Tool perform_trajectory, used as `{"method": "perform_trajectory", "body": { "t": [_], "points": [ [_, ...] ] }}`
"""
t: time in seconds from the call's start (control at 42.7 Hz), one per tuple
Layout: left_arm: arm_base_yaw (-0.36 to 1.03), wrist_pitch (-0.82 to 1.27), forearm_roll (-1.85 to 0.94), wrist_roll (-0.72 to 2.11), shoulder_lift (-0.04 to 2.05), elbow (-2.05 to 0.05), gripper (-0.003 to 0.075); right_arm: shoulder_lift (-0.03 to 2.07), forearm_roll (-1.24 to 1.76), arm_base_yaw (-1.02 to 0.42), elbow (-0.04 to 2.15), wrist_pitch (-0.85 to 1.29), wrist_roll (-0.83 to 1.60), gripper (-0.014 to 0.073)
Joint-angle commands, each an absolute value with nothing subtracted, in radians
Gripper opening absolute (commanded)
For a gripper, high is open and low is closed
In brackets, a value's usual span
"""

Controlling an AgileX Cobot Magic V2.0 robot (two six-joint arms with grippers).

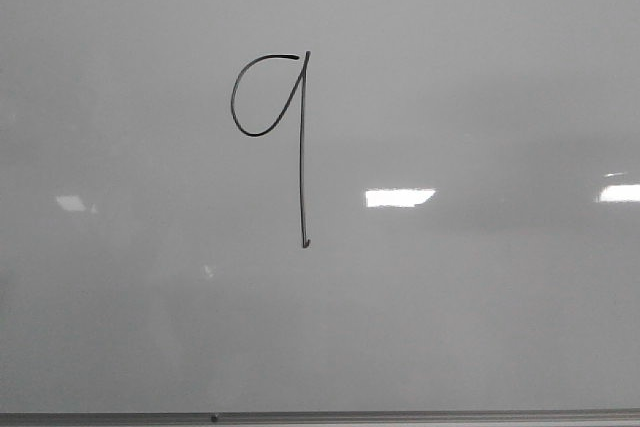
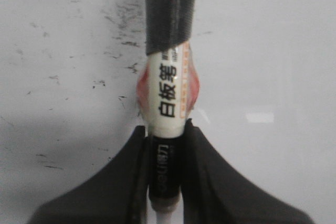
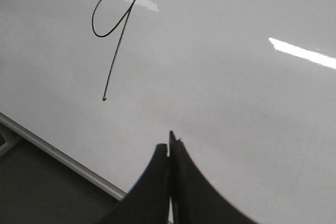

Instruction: Write number 9 on whiteboard

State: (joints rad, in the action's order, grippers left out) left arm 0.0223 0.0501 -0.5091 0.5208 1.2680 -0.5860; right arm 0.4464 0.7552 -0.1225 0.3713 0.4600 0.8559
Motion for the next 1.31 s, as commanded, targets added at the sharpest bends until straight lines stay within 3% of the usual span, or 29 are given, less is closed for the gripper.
{"method": "perform_trajectory", "body": {
  "t": [0.0, 0.234, 0.515, 1.101, 1.288],
  "points": [
    [0.020, -0.091, -0.524, 0.511, 1.302, -0.611, -0.0019, 0.447, 0.784, -0.119, 0.396, 0.399, 0.857, -0.0070],
    [0.020, -0.167, -0.524, 0.511, 1.379, -0.611, -0.0008, 0.447, 0.784, -0.119, 0.395, 0.398, 0.857, -0.0070],
    [0.020, -0.172, -0.522, 0.511, 1.411, -0.611, 0.0120, 0.447, 0.784, -0.119, 0.395, 0.398, 0.857, -0.0070],
    [0.020, -0.232, -0.515, 0.511, 1.447, -0.611, 0.0134, 0.447, 0.784, -0.119, 0.395, 0.400, 0.857, -0.0070],
    [0.020, -0.232, -0.515, 0.511, 1.447, -0.611, 0.0249, 0.447, 0.784, -0.119, 0.395, 0.400, 0.857, -0.0070]
  ]
}}
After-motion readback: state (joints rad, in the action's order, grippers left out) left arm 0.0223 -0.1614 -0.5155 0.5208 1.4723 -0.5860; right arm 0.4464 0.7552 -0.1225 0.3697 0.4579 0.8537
